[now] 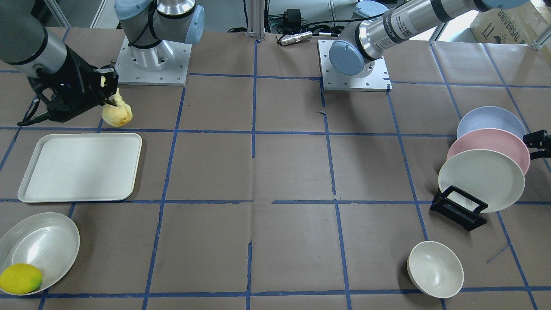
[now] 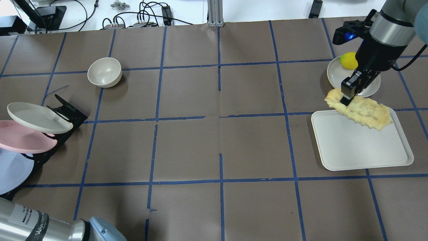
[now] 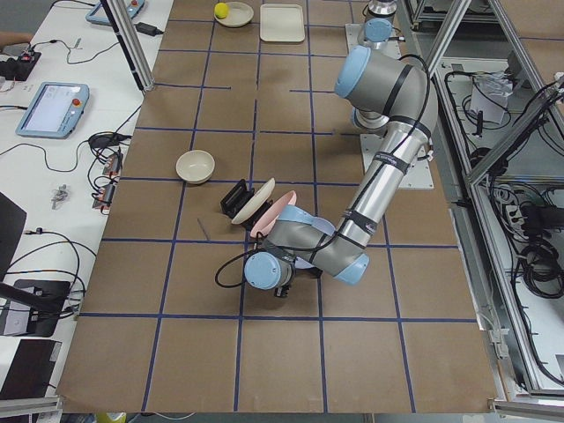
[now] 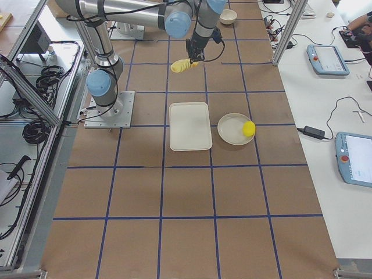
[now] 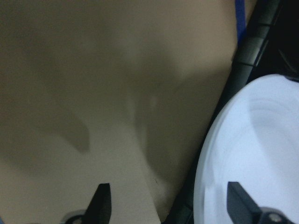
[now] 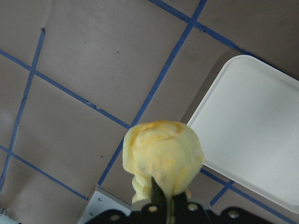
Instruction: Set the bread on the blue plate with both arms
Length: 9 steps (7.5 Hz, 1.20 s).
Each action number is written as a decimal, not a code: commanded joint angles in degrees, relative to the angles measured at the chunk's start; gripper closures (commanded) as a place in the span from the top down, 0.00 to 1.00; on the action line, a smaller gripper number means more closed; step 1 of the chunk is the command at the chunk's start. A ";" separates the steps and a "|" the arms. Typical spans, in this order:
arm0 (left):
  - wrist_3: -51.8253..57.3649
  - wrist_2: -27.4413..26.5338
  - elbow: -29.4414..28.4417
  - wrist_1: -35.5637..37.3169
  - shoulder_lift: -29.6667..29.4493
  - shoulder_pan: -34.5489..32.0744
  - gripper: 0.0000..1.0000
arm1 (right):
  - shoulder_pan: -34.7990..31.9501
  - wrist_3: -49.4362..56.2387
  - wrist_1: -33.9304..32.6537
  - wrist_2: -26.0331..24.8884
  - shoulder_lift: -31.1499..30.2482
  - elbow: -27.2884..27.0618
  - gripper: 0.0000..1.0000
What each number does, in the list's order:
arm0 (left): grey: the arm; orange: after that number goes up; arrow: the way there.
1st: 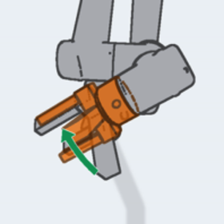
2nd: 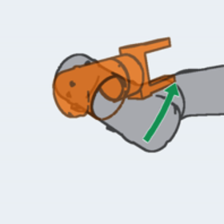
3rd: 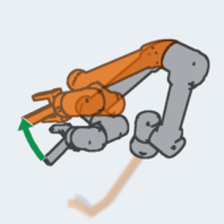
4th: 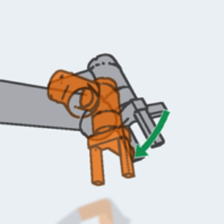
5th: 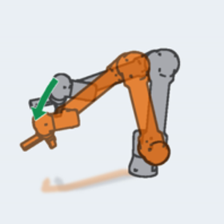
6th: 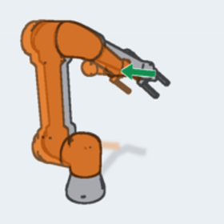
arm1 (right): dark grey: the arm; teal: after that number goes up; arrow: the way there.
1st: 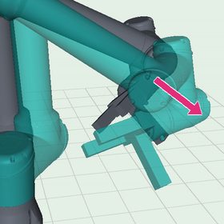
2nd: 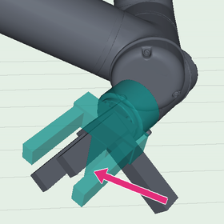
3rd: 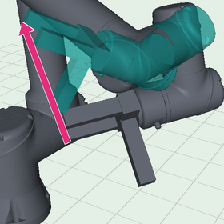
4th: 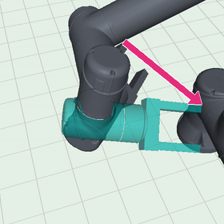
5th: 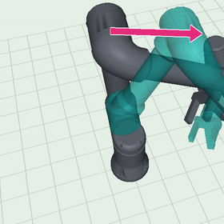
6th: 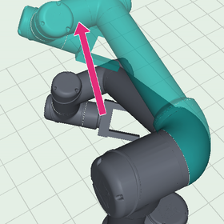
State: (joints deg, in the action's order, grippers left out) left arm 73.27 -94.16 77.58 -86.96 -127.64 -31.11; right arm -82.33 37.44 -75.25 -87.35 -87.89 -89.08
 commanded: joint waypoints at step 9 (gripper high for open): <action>-0.85 1.09 -1.11 -4.61 1.43 -0.35 0.09 | -6.70 -8.88 2.74 0.77 -0.70 2.95 0.08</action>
State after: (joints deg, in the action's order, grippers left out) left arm 72.44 -93.00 76.98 -91.05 -126.84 -31.40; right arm -89.02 28.67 -72.62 -86.98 -88.14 -86.16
